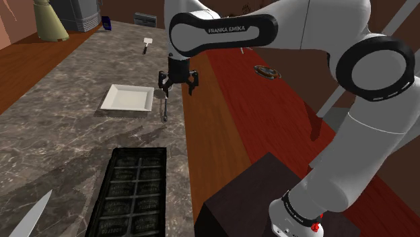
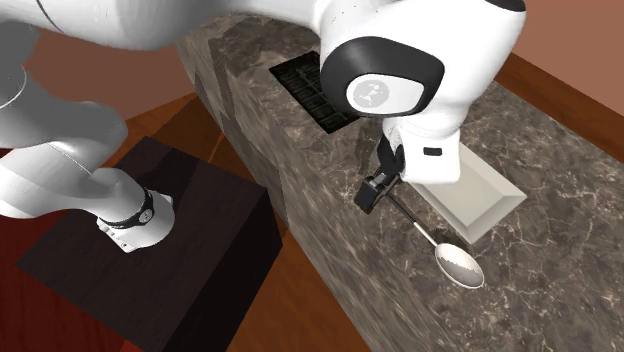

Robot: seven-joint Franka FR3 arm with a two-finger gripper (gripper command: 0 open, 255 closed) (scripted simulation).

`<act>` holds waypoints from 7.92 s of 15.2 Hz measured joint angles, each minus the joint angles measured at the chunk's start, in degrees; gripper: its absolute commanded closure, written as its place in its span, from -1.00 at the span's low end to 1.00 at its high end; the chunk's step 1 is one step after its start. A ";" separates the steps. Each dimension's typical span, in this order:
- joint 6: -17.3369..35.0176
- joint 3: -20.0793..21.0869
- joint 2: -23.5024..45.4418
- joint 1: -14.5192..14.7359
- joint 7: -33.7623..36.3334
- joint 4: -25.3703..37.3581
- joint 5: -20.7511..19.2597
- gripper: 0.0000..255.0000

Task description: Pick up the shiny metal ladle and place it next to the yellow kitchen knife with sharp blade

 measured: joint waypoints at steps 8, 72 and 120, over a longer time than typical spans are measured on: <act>-6.23 -3.42 20.09 5.97 9.51 24.43 -7.95 -1.00; -8.34 4.22 -0.28 13.99 26.30 5.35 -1.25 1.00; -4.72 16.72 15.43 46.08 71.38 11.23 -8.71 1.00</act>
